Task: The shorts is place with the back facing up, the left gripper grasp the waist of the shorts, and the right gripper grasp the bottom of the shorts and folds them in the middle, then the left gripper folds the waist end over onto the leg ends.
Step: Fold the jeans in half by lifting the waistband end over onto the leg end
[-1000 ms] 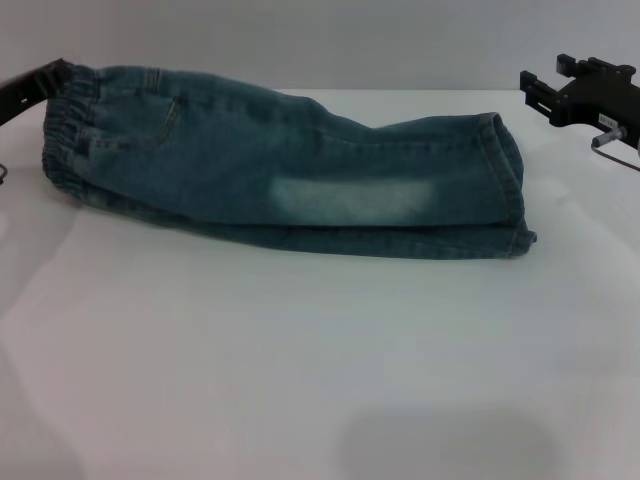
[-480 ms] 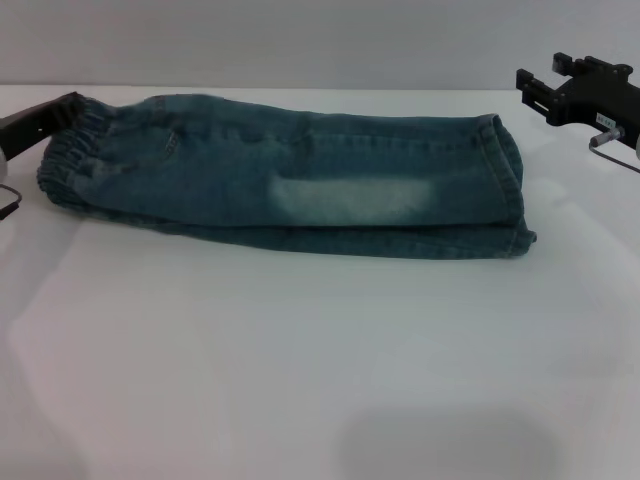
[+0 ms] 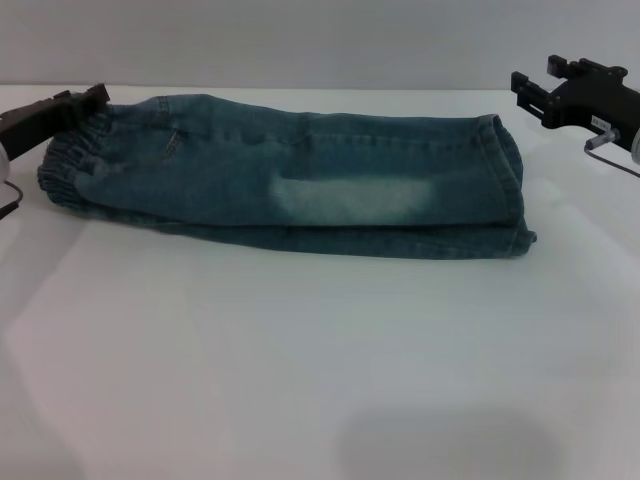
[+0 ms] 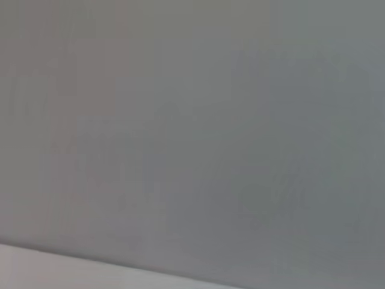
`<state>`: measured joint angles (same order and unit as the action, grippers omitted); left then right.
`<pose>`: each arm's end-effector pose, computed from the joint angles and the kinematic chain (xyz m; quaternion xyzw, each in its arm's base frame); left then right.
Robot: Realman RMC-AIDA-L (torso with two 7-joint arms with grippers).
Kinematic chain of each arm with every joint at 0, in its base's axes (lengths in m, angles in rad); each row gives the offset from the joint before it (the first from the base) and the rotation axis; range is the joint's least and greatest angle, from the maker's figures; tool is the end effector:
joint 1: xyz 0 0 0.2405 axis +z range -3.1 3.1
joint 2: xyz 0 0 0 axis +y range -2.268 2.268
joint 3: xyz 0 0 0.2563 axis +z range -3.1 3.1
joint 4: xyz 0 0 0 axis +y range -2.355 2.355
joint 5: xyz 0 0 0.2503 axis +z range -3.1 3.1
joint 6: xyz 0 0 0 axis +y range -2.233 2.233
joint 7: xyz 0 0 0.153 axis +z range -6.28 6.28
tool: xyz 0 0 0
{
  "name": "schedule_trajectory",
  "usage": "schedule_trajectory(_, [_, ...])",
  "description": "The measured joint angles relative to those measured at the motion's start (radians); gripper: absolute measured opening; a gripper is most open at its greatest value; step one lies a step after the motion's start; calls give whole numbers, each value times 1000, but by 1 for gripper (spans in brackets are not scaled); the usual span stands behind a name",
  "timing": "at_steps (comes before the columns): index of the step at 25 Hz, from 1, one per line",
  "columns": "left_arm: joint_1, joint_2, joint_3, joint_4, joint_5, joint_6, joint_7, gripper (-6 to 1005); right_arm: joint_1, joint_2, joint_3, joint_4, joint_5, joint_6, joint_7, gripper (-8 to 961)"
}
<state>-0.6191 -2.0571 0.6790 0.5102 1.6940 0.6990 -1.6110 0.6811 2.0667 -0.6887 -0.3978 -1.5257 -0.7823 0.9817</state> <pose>-0.3406 0.4663 0.0300 -0.7270 -0.4572 -0.2493 0.4476 0.3057 0.4722 -0.0008 -0.8284 0.2448 0.1996 0.4625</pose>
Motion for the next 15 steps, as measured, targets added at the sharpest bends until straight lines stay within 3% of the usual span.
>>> schedule_trajectory(5, [25,1,-10,24,-28,42,12,505,3,0,-2,3,0,-13,0,531])
schedule_trajectory(7, [69,0,-12,39,-176,126,139,566,5,0,-2,4,0,-16,0,531])
schedule_trajectory(9, [82,1,-12,35,-219,150,175,626,9,0,-2,4,0,-22,0,531])
schedule_trajectory(15, [127,8,-2,28,-236,193,229,804,20,-1,-2,4,0,-33,0,531])
